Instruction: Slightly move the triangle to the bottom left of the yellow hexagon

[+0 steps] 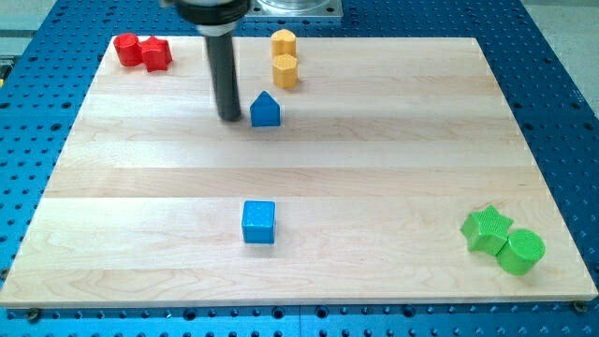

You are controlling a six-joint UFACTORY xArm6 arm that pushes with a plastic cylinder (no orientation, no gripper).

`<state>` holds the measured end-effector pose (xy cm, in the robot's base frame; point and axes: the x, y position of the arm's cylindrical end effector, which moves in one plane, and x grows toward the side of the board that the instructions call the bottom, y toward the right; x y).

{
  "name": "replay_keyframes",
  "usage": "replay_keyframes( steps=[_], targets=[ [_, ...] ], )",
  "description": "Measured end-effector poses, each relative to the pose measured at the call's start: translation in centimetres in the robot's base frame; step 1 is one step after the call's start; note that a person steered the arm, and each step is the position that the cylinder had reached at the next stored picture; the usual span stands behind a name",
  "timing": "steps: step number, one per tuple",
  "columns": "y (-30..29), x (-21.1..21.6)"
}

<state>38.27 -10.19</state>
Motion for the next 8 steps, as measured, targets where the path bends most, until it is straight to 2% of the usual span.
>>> replay_keyframes(
  steps=[1, 3, 5, 6, 7, 8],
  targets=[
    [4.5, 3.1],
    [5.0, -0.7],
    [7.4, -0.3],
    [10.3, 1.4],
    [7.5, 4.3],
    [-0.2, 1.0]
  ],
)
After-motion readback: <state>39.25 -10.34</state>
